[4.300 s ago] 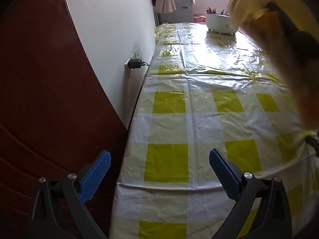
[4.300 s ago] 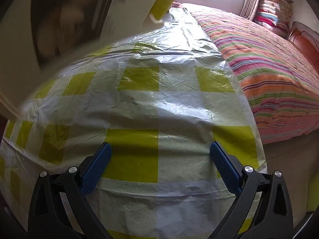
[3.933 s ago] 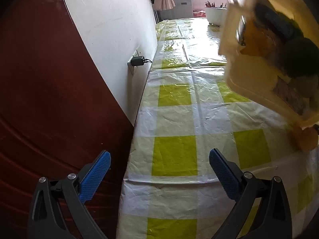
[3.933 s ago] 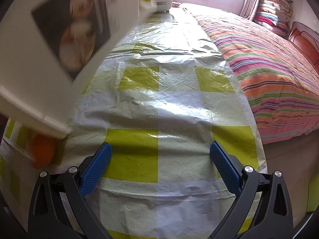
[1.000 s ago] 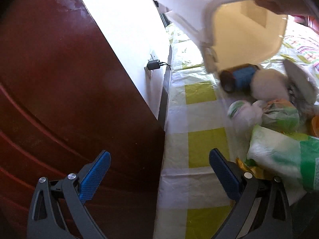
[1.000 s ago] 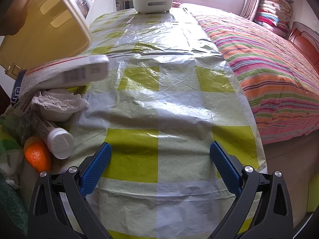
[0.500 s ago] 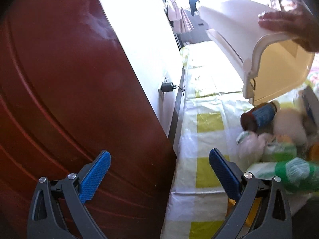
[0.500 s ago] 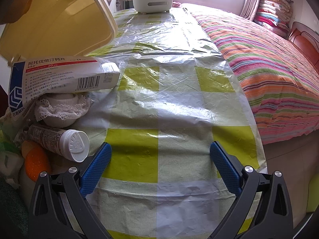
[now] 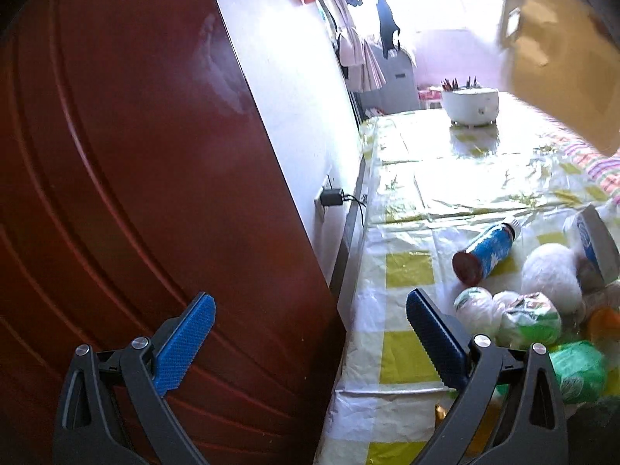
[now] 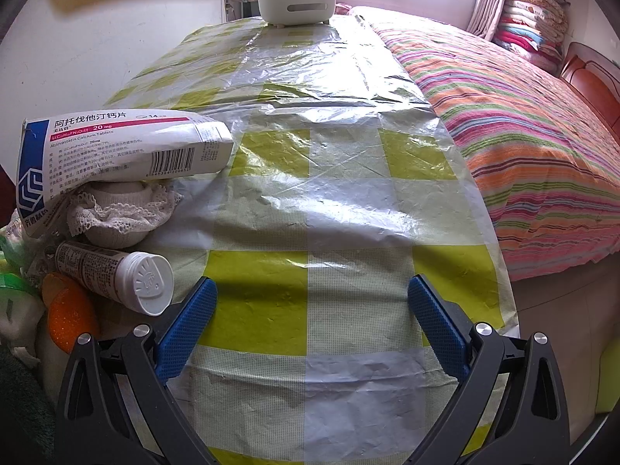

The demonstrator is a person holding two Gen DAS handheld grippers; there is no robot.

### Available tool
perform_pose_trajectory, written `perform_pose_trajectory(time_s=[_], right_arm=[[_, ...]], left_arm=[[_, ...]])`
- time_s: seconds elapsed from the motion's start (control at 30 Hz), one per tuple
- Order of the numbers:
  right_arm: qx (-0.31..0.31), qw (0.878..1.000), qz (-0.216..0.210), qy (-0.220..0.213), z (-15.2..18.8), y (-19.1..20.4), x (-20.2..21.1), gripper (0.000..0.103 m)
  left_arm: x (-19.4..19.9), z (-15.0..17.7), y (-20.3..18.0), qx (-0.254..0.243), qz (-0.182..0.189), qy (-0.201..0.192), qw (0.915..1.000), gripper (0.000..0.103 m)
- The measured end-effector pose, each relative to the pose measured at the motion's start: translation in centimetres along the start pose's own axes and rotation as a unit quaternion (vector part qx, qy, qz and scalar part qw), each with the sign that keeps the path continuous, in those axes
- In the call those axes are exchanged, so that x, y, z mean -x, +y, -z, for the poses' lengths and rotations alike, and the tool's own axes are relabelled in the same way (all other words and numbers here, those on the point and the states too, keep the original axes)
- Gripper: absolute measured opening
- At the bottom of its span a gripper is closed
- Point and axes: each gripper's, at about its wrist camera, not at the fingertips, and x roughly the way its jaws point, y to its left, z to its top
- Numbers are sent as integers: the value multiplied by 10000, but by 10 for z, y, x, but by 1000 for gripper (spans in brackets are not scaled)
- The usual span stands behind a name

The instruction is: Collect trash

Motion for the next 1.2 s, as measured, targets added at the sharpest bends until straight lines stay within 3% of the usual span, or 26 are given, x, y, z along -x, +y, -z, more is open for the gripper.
perform_pose_trajectory(time_s=[0.2, 0.5, 0.9, 1.2], right_arm=[[0, 10000, 0, 0, 0, 0, 0, 97], [0, 10000, 0, 0, 0, 0, 0, 97], [0, 10000, 0, 0, 0, 0, 0, 97], [-3, 10000, -3, 0, 0, 0, 0, 97]], left_arm=[[7, -2, -1, 13, -282, -216, 9994, 97], [39, -7, -10, 67, -200, -360, 9991, 97], [104, -1, -29, 210, 504, -397, 9977, 97], [135, 3, -50, 200, 677, -437, 9965, 97]])
